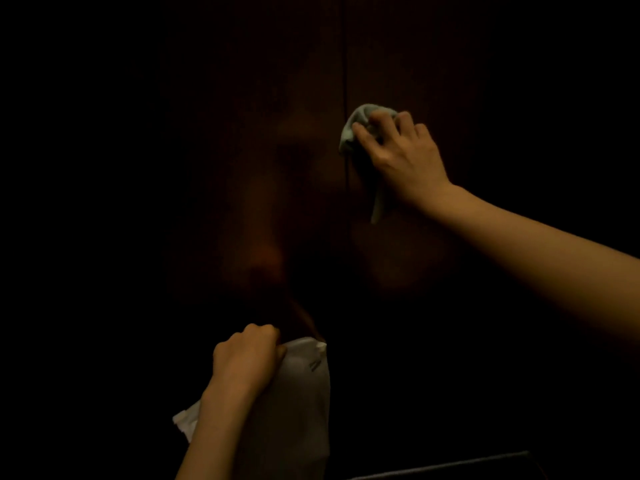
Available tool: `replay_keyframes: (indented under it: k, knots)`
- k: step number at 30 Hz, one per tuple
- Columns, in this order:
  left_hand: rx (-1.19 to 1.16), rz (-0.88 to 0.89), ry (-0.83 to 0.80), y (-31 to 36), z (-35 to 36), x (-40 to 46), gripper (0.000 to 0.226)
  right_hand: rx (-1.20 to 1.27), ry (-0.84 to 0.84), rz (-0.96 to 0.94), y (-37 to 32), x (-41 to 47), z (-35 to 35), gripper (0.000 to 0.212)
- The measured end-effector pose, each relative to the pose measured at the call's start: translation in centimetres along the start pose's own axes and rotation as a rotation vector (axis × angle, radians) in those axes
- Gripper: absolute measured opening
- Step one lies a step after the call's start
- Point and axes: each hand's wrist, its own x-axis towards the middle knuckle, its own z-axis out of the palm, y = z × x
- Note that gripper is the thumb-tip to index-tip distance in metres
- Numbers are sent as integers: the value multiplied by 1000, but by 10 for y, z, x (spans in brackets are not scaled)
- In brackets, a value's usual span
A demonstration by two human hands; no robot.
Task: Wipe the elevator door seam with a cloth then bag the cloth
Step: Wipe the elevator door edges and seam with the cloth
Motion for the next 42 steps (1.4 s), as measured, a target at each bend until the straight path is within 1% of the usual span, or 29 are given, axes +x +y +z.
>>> replay_keyframes:
  k: [5, 9, 13, 20, 23, 26, 29, 33, 37, 38, 39, 40, 42]
  knots:
    - [-9, 31, -31, -1, 0, 2, 23, 96, -55, 21, -28, -32, 8, 56]
    - [-15, 38, -43, -5, 4, 3, 24, 226, -158, 72, -62, -77, 13, 58]
    - [-19, 56, -98, -11, 11, 3, 24, 362, -245, 144, -97, -129, 19, 74]
    - [51, -15, -177, -23, 22, 7, 24, 516, -339, 297, -165, -209, 34, 89]
    - [80, -40, -208, -29, 31, 6, 24, 574, -455, 356, -193, -245, 35, 102]
    - [97, -47, -277, -30, 40, 2, 26, 624, -669, 447, -223, -279, 30, 113]
    - [89, -63, -344, -32, 46, 0, 25, 663, -804, 560, -250, -298, 24, 106]
    - [94, -79, -374, -39, 56, -4, 22, 683, -906, 666, -272, -307, 18, 98]
    - [119, -90, -411, -38, 67, -5, 22, 682, -939, 753, -283, -312, 16, 97]
    - [121, -89, -422, -36, 69, -6, 23, 704, -930, 802, -288, -312, 17, 94]
    - [121, -86, -430, -34, 72, -6, 24, 751, -887, 885, -294, -309, 15, 90]
    - [122, -83, -433, -33, 74, -6, 25, 840, -783, 1040, -303, -306, 14, 83]
    - [121, -89, -434, -32, 77, -6, 26, 988, -553, 1447, -314, -296, 20, 69]
